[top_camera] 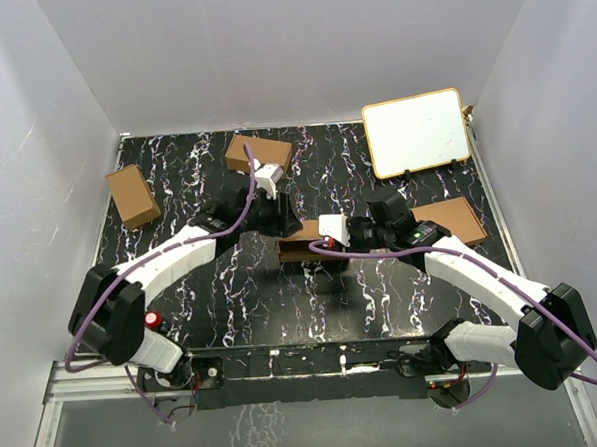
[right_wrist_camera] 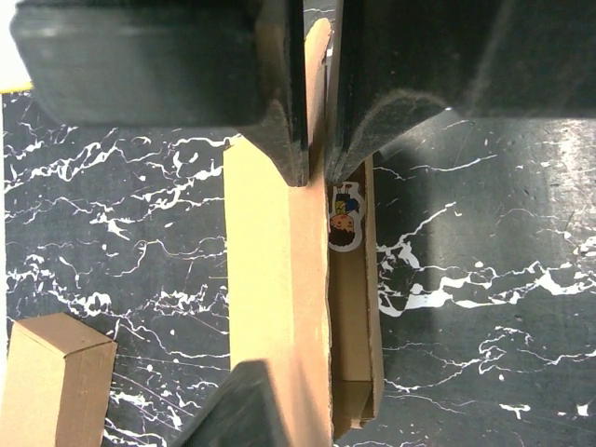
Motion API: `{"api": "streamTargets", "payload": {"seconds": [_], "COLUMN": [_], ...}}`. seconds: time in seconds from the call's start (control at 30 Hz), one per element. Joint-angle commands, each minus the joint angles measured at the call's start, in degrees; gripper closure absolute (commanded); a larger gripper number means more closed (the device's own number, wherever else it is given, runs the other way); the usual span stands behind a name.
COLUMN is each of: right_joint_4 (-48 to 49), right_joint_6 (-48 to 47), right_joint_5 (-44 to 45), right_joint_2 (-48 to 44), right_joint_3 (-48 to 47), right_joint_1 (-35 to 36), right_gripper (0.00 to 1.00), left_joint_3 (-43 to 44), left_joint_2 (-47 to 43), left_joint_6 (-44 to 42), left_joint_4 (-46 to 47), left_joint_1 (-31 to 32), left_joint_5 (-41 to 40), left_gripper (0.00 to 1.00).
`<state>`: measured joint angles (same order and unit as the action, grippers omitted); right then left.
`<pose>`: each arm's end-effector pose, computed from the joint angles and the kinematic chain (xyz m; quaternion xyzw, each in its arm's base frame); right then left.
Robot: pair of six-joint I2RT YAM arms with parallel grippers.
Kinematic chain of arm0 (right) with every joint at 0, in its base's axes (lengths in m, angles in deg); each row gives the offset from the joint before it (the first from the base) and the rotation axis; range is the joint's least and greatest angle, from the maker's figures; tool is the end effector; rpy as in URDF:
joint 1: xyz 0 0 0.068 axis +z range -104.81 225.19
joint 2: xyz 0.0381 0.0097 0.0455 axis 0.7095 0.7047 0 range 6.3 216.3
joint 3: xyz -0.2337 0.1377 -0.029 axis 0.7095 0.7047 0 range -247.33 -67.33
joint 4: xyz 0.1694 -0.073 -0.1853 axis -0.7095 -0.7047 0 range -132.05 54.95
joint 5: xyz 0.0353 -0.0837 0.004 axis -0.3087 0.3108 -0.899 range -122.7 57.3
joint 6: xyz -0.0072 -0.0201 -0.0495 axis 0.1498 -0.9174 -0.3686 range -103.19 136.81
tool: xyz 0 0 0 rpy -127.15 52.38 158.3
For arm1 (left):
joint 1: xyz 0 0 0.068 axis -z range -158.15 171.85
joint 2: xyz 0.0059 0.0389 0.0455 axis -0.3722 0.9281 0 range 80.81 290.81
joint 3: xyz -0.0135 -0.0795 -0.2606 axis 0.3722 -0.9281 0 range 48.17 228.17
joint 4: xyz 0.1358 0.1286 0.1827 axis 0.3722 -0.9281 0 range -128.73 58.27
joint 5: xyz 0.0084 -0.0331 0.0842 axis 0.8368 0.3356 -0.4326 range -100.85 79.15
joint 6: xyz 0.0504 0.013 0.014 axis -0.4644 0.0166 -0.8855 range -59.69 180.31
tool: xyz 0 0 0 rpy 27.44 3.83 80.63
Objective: Fold the paper box
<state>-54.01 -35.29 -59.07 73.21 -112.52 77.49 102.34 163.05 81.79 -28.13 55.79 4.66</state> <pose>0.2001 0.1450 0.2524 -0.6648 0.5916 0.1343 0.4358 0.2662 -0.1905 0.2679 0.1630 0.8204 -0.3497 0.4220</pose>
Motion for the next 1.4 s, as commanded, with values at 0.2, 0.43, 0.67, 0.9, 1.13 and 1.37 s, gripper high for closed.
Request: {"api": "streamTargets", "payload": {"seconds": [0.2, 0.43, 0.67, 0.9, 1.13, 1.37], "right_joint_4": [-0.4, -7.02, -4.83, 21.94, 20.33, 20.57], "right_joint_6": [1.77, 3.45, 14.45, 48.17, 53.2, 54.53], "right_joint_5": [-3.98, -13.42, -31.93, -32.43, -32.75, -36.16], "right_joint_2": [-0.34, -1.93, -5.4, -2.91, 10.4, 19.27], "right_joint_3": [-0.09, -5.37, -6.89, 2.95, 2.47, 1.4], "right_joint_1": [0.18, -3.69, -18.13, -34.82, -38.74, -33.9], "right_gripper": [0.68, 0.46, 0.43, 0.7, 0.92, 0.92], "left_joint_3": [2.72, 3.18, 4.18, 4.75, 4.74, 5.14], "left_joint_2": [6.06, 6.99, 7.75, 7.99, 8.88, 9.51], "left_joint_6": [-1.52, -2.05, -1.91, -1.26, -0.42, -0.12], "left_joint_4": [-4.48, -5.77, -6.54, -6.85, -5.78, -5.87], "left_joint_1": [-0.72, -0.73, -0.91, -1.06, -1.06, -1.06], "left_joint_5": [11.55, 10.47, 10.16, 10.37, 11.44, 12.05], "left_gripper": [0.53, 0.54, 0.54, 0.53, 0.53, 0.53]}}
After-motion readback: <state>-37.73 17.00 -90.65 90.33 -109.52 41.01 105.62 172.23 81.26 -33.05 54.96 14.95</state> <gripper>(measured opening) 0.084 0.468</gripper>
